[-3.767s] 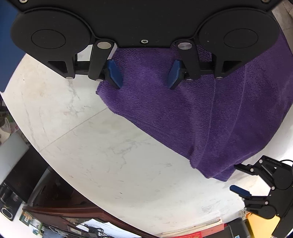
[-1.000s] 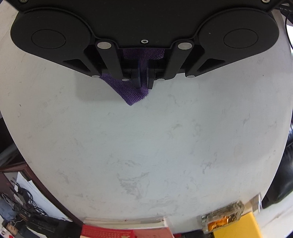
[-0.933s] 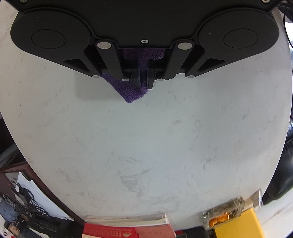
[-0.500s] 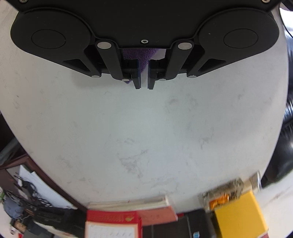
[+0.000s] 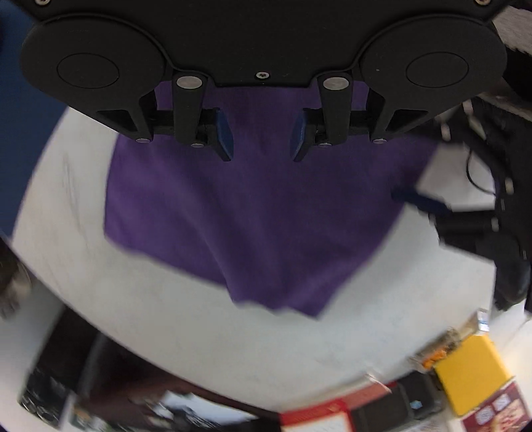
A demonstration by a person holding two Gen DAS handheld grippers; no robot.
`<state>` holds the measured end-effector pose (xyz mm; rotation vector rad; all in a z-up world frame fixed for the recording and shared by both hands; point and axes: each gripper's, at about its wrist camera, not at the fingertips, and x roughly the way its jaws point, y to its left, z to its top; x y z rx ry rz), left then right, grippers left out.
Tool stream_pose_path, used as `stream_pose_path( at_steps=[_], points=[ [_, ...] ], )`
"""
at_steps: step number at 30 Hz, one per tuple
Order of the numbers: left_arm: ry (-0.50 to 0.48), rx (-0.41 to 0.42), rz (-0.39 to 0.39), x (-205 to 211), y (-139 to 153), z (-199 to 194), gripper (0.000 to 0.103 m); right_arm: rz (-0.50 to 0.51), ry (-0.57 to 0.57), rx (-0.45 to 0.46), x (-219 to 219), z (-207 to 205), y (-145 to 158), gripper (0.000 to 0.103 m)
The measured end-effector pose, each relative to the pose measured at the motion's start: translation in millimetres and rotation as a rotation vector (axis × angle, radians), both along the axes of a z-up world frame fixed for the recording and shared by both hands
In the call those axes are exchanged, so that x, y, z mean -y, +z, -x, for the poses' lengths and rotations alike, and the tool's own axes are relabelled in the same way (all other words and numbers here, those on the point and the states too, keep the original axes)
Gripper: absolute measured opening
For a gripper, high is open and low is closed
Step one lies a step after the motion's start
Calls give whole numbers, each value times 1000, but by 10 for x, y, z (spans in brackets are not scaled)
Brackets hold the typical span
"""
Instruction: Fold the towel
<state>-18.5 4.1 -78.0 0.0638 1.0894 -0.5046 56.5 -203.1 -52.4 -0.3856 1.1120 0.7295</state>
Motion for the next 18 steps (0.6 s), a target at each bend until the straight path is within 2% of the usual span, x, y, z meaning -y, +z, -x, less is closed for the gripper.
stream_pose_path(
  at_steps=[5, 15, 16, 18],
  points=[
    [-32, -89, -50, -54, -118, 56, 60, 21, -55, -24, 198, 122, -276, 37],
    [-30, -176, -46, -123, -97, 105, 64, 52, 25, -13, 198, 216, -355, 41],
    [-21, -176, -41, -141, -69, 88, 64, 54, 36, -18, 184, 190, -343, 41],
    [21, -119, -34, -201, 66, -16, 64, 35, 34, -24, 176, 88, -277, 40]
  ],
)
